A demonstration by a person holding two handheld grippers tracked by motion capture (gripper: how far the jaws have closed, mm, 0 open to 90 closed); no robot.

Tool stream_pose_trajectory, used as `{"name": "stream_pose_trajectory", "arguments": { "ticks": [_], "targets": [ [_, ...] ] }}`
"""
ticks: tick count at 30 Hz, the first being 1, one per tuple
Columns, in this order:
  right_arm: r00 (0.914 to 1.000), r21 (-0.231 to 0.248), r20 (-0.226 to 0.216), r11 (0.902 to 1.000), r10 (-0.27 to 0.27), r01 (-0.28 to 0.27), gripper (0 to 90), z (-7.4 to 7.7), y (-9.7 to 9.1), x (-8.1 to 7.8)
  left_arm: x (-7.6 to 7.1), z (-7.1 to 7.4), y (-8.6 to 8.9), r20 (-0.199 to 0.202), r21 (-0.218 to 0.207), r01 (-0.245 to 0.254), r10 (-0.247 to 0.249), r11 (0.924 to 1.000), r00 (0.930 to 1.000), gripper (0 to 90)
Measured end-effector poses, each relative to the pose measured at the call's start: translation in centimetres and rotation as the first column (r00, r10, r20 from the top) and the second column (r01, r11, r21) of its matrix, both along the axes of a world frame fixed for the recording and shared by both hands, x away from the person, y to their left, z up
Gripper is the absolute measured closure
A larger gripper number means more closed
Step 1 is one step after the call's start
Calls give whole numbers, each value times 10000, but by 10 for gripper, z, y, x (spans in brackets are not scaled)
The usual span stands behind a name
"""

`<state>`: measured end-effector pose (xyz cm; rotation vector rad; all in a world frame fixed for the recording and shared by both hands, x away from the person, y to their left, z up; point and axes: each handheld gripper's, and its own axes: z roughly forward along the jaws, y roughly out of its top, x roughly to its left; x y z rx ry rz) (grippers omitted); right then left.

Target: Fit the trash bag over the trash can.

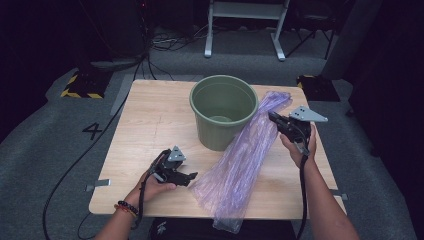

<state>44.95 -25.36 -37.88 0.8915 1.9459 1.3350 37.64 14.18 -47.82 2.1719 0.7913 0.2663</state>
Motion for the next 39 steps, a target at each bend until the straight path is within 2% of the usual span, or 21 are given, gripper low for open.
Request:
{"name": "stream_pose_trajectory", "arguments": {
  "ticks": [5,7,10,13,17,22,26,29,32,34,36,38,39],
  "targets": [
    [9989,-127,375,9996,270,-266,896,13,9,-4,-9,37,-15,457,-794,519,-484,9955,9978,205],
    [9981,-158,479,9992,385,-378,895,18,14,-4,-13,51,-25,740,-886,660,-595,9939,9955,211],
    [9963,-250,638,9981,575,-560,895,23,21,-5,-19,65,-36,847,-1183,1186,-1089,9859,9904,205],
    [9935,-301,826,9967,782,-759,895,28,27,-8,-23,73,-49,937,-1118,1353,-1251,9845,9877,199],
    [9902,-405,996,9947,977,-941,895,35,31,-12,-24,80,-67,776,-1264,1490,-1400,9807,9871,198],
    [9780,-564,1343,9866,1594,-1531,895,47,42,-22,-24,80,-97,805,-821,1656,-1591,9828,9840,195],
    [9630,-791,1576,9749,2186,-2083,895,55,52,-31,-23,77,-117,714,-761,1552,-1499,9849,9861,202],
    [9457,-905,1814,9621,2698,-2572,895,62,58,-41,-22,74,-127,609,-794,1653,-1608,9830,9851,195],
    [9260,-990,2022,9474,3188,-3045,895,68,63,-49,-21,71,-137,724,-604,1417,-1373,9881,9879,200],
    [9162,-1104,2084,9390,3423,-3257,895,71,67,-53,-18,69,-142,857,-440,1143,-1102,9925,9902,213],
    [9052,-1196,2146,9297,3668,-3484,894,73,70,-56,-14,69,-144,962,-476,769,-720,9959,9928,219],
    [8871,-1125,2191,9137,4062,-3906,894,75,71,-58,-8,69,-145,1043,-498,87,-34,9987,9945,252],
    [8747,-1108,2247,9031,4295,-4150,895,76,72,-59,-5,69,-143,1107,-601,-162,228,9981,9936,282]
  ]
}}
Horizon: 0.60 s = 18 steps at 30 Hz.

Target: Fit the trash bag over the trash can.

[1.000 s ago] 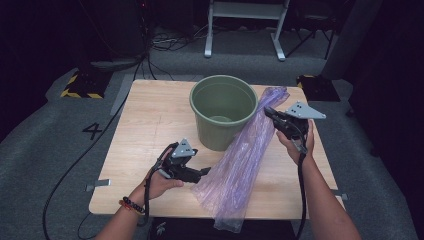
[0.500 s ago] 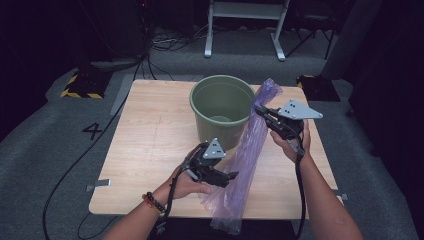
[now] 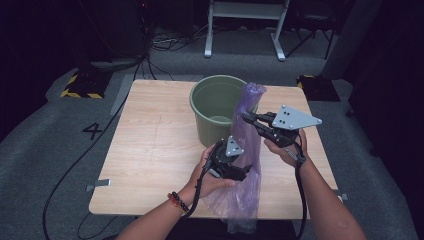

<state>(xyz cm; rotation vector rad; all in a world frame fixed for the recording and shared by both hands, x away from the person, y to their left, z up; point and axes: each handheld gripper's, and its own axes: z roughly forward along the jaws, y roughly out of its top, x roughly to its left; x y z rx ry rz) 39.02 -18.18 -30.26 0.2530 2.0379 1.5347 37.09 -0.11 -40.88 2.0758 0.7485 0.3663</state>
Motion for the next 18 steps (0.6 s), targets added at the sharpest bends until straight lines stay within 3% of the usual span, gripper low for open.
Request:
{"name": "stream_pose_trajectory", "arguments": {
  "ticks": [3,5,9,14,18],
  "targets": [
    [9996,-4,49,9996,288,-288,895,2,2,-2,5,0,6,249,-209,-417,422,9989,9988,458],
    [9991,-18,16,9991,429,-429,894,3,4,-2,7,0,12,457,-382,-328,345,9987,9984,646],
    [9992,15,-143,9993,364,-364,894,2,3,1,7,6,31,1184,-800,-471,564,9957,9914,896],
    [9981,302,-599,9995,138,-120,893,0,0,12,6,15,52,1576,-763,-784,897,9940,9834,900],
    [9913,599,-1312,9981,-80,160,893,-2,1,30,3,21,65,1906,-812,-976,1115,9919,9753,900]
  ]
}}
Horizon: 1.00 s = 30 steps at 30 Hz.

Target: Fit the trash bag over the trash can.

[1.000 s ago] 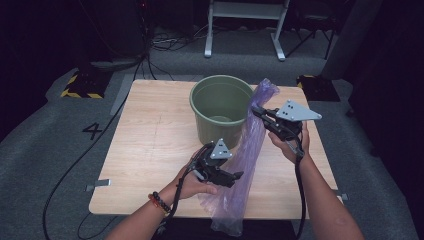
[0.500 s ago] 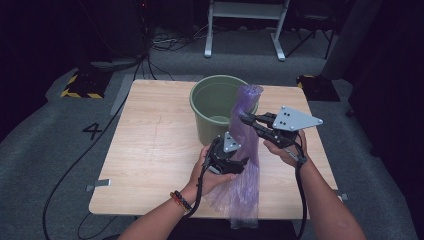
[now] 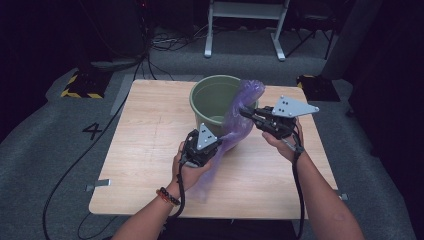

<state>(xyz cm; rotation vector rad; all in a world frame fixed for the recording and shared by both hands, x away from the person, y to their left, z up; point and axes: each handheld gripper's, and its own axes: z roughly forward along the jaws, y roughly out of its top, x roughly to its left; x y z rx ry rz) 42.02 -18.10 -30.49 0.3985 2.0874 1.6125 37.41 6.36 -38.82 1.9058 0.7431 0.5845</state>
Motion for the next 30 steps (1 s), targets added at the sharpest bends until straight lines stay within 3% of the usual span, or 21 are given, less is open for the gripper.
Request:
{"name": "stream_pose_trajectory", "arguments": {
  "ticks": [3,9,15,21,23,25,29,30],
  "targets": [
    [9997,4,-240,10000,-30,30,893,-1,4,11,-2,2,6,117,10,21,-21,10000,9999,900],
    [9990,-588,-405,9982,-166,142,888,-1,17,29,-1,5,15,256,-7,-172,172,9999,9995,900],
    [9935,-760,-1065,9966,-412,332,880,0,26,50,5,10,26,257,-255,-483,489,9985,9985,900],
    [9839,-1031,-1563,9921,-871,715,834,1,31,66,7,21,40,574,-469,-805,831,9957,9949,900],
    [9791,-1202,-1668,9880,-1166,972,803,1,33,70,8,25,41,831,-253,-959,977,9951,9917,900],
    [9757,-1293,-1791,9862,-1260,1037,776,0,34,73,10,27,41,733,-90,-922,927,9957,9930,900],
    [9601,-1857,-2053,9708,-1897,1521,664,-5,39,78,10,36,39,988,-34,-830,829,9965,9916,900],
    [9559,-2011,-2125,9664,-2029,1604,649,-6,40,80,9,38,37,1208,89,-856,839,9963,9891,900]
  ]
}}
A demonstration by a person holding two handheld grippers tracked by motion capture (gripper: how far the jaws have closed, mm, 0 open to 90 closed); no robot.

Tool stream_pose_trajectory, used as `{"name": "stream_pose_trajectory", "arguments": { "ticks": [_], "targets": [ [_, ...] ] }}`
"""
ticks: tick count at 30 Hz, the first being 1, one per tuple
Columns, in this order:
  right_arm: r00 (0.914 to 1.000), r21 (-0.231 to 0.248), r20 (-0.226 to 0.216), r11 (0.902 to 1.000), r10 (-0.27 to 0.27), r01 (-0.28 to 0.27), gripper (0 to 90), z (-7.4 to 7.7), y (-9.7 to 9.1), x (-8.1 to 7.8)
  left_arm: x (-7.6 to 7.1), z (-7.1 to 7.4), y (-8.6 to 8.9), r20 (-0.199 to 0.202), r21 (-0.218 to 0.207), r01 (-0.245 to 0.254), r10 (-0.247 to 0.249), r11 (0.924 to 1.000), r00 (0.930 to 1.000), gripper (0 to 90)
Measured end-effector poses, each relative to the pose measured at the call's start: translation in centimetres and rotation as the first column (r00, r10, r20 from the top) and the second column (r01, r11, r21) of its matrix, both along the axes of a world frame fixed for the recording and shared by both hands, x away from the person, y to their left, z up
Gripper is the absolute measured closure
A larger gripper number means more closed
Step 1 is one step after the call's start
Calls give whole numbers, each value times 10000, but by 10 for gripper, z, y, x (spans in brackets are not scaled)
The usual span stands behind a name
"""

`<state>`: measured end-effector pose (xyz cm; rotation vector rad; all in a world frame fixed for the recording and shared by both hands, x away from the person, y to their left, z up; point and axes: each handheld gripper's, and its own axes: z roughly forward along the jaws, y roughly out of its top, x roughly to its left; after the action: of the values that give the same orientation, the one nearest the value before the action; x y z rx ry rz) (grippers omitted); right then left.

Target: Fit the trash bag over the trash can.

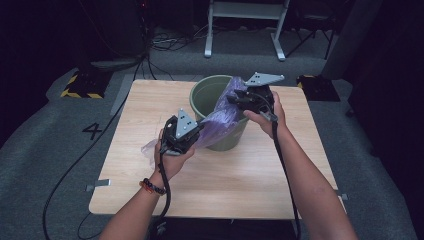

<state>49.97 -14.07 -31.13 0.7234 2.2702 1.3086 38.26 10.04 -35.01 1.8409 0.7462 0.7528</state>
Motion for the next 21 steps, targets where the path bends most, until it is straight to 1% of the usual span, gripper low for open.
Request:
{"name": "stream_pose_trajectory", "arguments": {
  "ticks": [1,2,3,4,5,6,7,8,9,12,14,16,18,19,20,21],
  "targets": [
    [9998,-196,-136,9997,-148,146,626,-2,2,2,0,2,-2,-85,74,90,-89,9999,9999,900],
    [9994,-321,-258,9992,-231,223,596,-3,3,3,1,3,-3,-165,-95,190,-192,9998,9997,900],
    [9989,-496,-367,9984,-298,279,570,-3,4,5,1,5,-3,-169,-116,219,-220,9997,9996,900],
    [9988,-641,-282,9972,-409,390,532,-4,5,5,2,7,-5,-121,-90,199,-200,9998,9997,900],
    [9978,-809,-161,9948,-641,626,506,-4,7,4,2,10,-6,14,-54,134,-134,9999,9999,900],
    [9970,-975,-56,9923,-771,762,476,-3,8,4,3,11,-7,136,68,44,-45,10000,9999,900],
    [9970,-995,-62,9922,-766,756,425,-3,9,3,5,12,-8,25,62,64,-64,10000,10000,900],
    [9971,-976,-6,9923,-767,763,398,-2,9,2,7,12,-8,-127,-132,104,-106,9999,9999,900],
    [9964,-925,68,9921,-842,844,396,-1,8,1,8,13,-8,-163,-184,61,-64,9998,9998,900],
    [9972,-177,0,9971,-744,743,361,4,0,-2,11,15,-9,-222,-295,-14,7,9996,9998,900],
    [9985,296,-24,9980,-554,554,348,7,-6,-5,11,17,-11,-161,-238,-68,64,9997,9999,900],
    [9996,756,46,9968,-276,271,345,10,-15,-11,12,17,-13,-137,-109,-43,41,9999,9999,900],
    [9991,1219,115,9916,412,-423,336,10,-24,-19,14,16,-15,-230,-75,-44,42,10000,9997,900],
    [9977,1316,172,9890,659,-676,340,9,-26,-23,15,16,-16,-300,-102,-78,75,9999,9995,900],
    [9935,1381,216,9839,1114,-1134,337,7,-29,-29,16,16,-16,-342,-135,-76,71,9999,9994,900],
    [9899,1335,236,9808,1400,-1419,339,5,-30,-33,18,15,-16,-367,-143,-98,93,9998,9993,900]
  ]
}}
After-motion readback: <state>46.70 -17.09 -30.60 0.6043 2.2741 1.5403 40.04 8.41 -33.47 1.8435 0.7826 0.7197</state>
